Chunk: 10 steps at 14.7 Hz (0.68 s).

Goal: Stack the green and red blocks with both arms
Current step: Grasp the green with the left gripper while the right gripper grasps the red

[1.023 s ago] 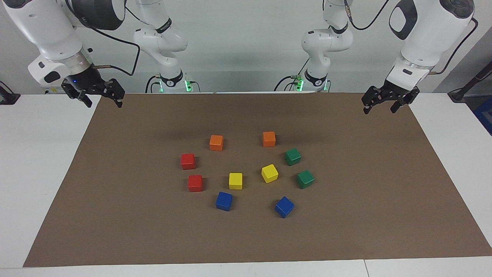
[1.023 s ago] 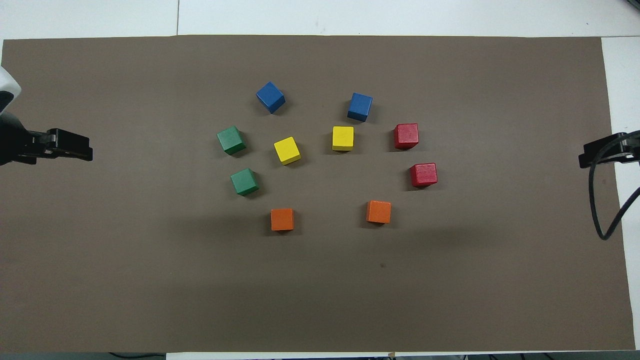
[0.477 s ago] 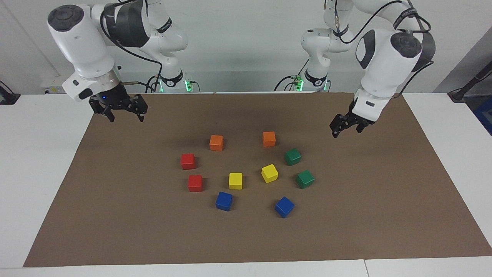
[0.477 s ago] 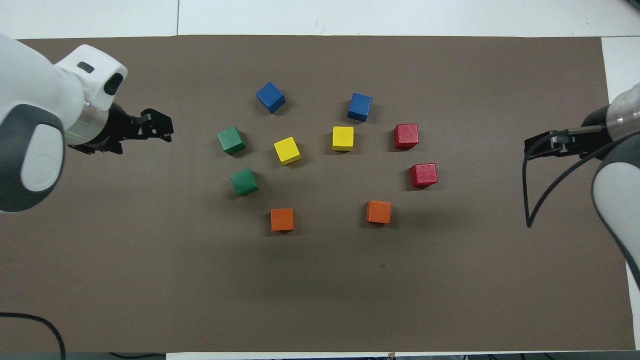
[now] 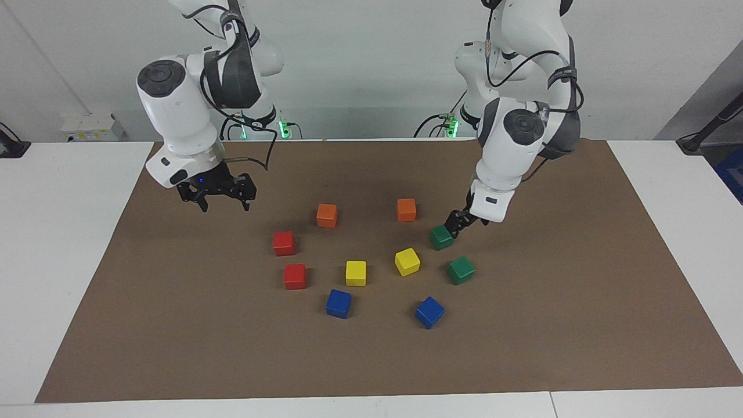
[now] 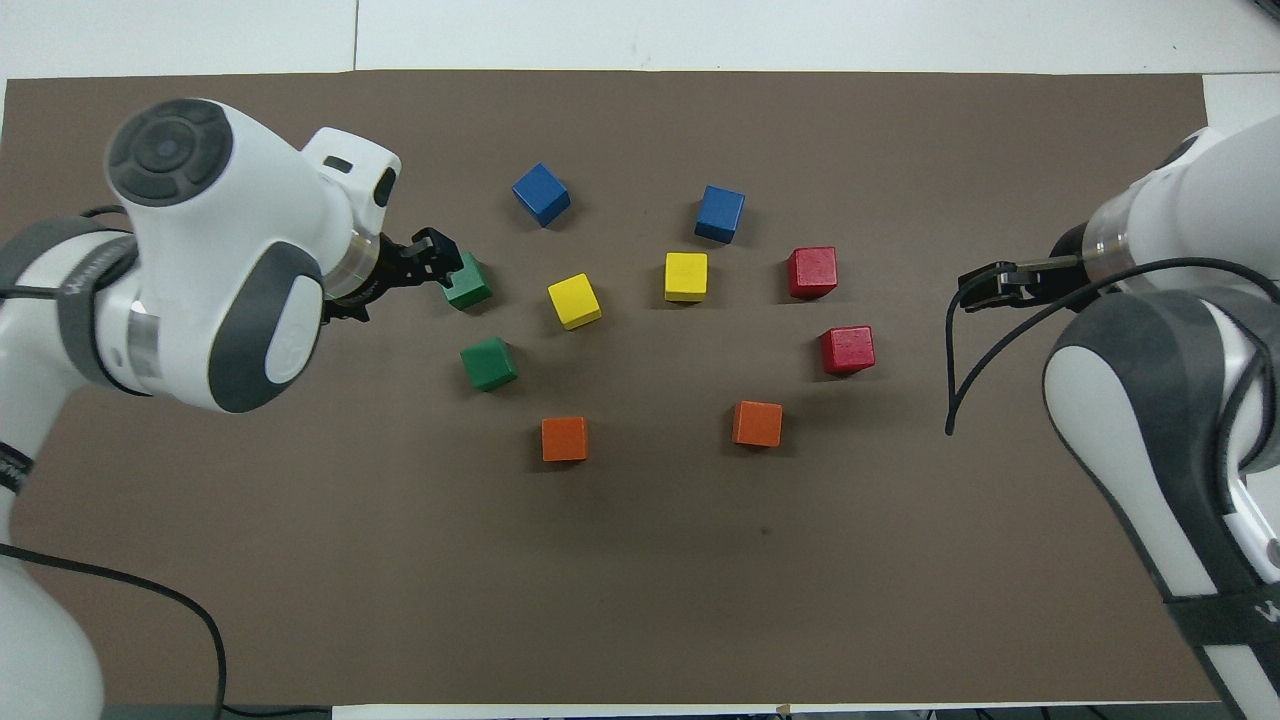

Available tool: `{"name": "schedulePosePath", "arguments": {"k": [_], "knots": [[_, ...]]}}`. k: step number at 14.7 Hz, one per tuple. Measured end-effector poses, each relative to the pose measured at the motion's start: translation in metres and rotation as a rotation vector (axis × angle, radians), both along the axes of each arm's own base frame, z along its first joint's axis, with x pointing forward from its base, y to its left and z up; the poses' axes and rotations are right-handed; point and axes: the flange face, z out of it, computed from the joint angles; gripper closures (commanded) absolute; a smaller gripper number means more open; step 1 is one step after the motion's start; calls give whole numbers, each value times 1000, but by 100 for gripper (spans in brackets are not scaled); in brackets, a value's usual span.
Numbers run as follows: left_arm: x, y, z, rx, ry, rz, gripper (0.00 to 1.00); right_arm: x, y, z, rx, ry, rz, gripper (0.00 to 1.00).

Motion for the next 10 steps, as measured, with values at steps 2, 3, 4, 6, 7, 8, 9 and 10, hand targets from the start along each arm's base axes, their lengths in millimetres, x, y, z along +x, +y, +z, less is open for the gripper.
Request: {"name": "schedulePosePath", "arguments": {"k": [2, 3, 4, 6, 7, 8, 9, 10], "knots": [[-10, -12, -20, 2, 4, 11, 0, 5, 13, -17, 0, 0, -2, 0], [-14, -13, -28, 2, 2, 14, 0, 8, 20, -24, 1, -3, -5, 0], [-17, -13, -36, 3, 4, 16, 0, 10, 28, -29, 5, -8, -11, 0], [-23, -11, -49, 10, 19, 14, 0, 14, 46, -38, 25, -23, -31, 0], [-25, -11, -54, 14, 26, 13, 0, 15, 52, -43, 33, -30, -34, 0], [-26, -11, -57, 16, 31, 12, 0, 17, 56, -48, 39, -34, -35, 0], [-27, -11, -58, 17, 33, 11, 0, 19, 58, -53, 44, -38, -35, 0], [-27, -11, -59, 18, 34, 11, 0, 21, 61, -58, 47, -42, -35, 0]]}}
